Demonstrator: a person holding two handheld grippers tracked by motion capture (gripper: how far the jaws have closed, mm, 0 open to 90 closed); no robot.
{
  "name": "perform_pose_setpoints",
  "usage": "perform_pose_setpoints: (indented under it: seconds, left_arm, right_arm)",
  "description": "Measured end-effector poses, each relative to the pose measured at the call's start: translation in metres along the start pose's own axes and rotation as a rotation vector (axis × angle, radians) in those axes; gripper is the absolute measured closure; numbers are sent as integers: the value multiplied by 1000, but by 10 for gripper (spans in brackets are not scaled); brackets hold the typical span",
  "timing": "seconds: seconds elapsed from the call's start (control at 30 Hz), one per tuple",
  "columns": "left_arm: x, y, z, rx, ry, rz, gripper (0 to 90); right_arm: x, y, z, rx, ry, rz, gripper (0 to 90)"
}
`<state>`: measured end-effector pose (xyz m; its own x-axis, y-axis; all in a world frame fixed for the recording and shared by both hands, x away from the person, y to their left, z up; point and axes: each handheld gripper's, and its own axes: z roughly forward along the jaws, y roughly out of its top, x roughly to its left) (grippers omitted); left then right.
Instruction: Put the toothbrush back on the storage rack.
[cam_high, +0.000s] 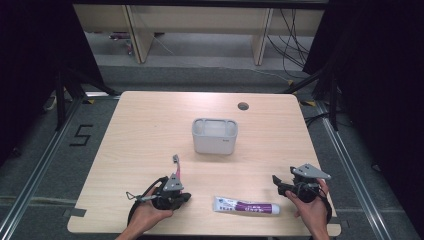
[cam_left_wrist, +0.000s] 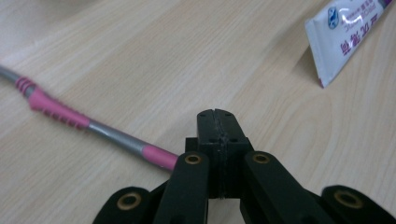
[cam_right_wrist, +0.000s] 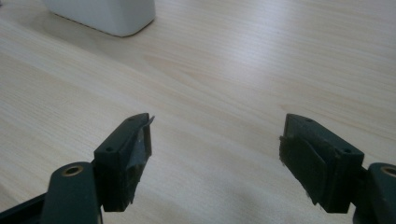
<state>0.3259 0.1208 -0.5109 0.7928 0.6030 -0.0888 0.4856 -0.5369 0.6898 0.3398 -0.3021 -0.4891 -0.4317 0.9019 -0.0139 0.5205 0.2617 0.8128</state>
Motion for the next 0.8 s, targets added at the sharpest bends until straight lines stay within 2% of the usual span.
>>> perform_pose_setpoints:
  seconds: [0.07,0.1,0.17,0.43,0.53,0.8]
  left_arm:
    - [5,-3,-3,-3,16,-11,891]
    - [5,-3,-4,-8,11,-15,890]
    - [9,-5,-9,-6,19,-12,890]
    - [19,-14,-20,-10,39,-36,878]
    - [27,-16,-26,-12,59,-45,881]
    - [43,-20,-30,-5,93,-71,881]
  right_arm:
    - [-1,0,0,-10,-12,-15,258]
    - [-1,0,0,-11,-12,-16,258]
    - [0,0,0,0,-1,0,257]
    - [0,0,0,5,12,5,257]
    - [0,0,1,-4,15,7,257]
    - [0,0,1,4,20,12,255]
